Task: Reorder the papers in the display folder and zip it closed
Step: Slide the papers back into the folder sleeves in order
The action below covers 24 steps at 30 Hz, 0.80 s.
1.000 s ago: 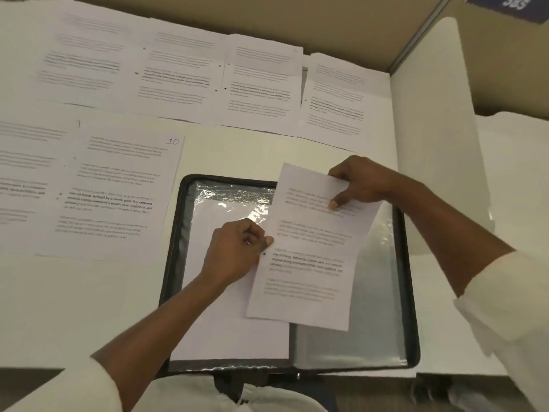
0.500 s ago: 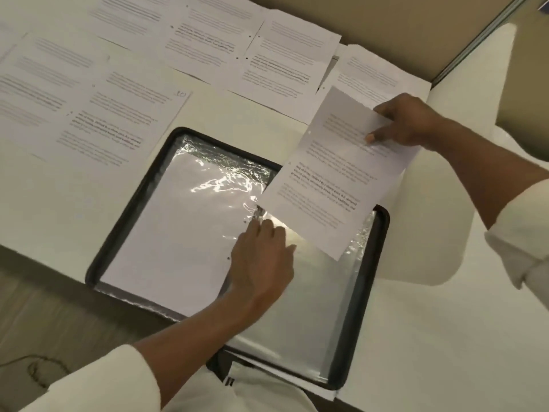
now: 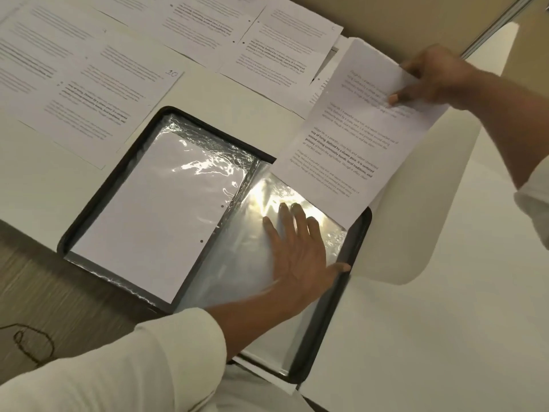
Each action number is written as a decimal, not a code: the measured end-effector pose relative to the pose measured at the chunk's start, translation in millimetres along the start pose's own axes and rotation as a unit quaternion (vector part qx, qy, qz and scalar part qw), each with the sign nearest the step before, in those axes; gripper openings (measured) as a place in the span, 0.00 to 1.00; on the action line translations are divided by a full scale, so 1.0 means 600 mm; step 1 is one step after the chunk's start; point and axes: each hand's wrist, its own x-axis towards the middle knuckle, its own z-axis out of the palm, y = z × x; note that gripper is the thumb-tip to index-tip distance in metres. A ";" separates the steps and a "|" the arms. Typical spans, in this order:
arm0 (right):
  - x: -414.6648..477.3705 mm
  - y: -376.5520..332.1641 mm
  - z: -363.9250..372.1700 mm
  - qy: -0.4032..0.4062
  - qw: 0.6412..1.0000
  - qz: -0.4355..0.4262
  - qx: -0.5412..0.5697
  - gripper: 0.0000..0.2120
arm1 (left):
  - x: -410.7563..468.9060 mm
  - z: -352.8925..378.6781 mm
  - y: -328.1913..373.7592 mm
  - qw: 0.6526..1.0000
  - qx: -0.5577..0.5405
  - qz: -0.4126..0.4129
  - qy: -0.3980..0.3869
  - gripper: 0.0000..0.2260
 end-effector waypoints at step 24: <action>0.042 0.052 -0.074 -0.092 0.986 0.089 0.103 0.21 | -0.035 -0.049 -0.010 0.935 -0.317 -0.149 0.053 0.13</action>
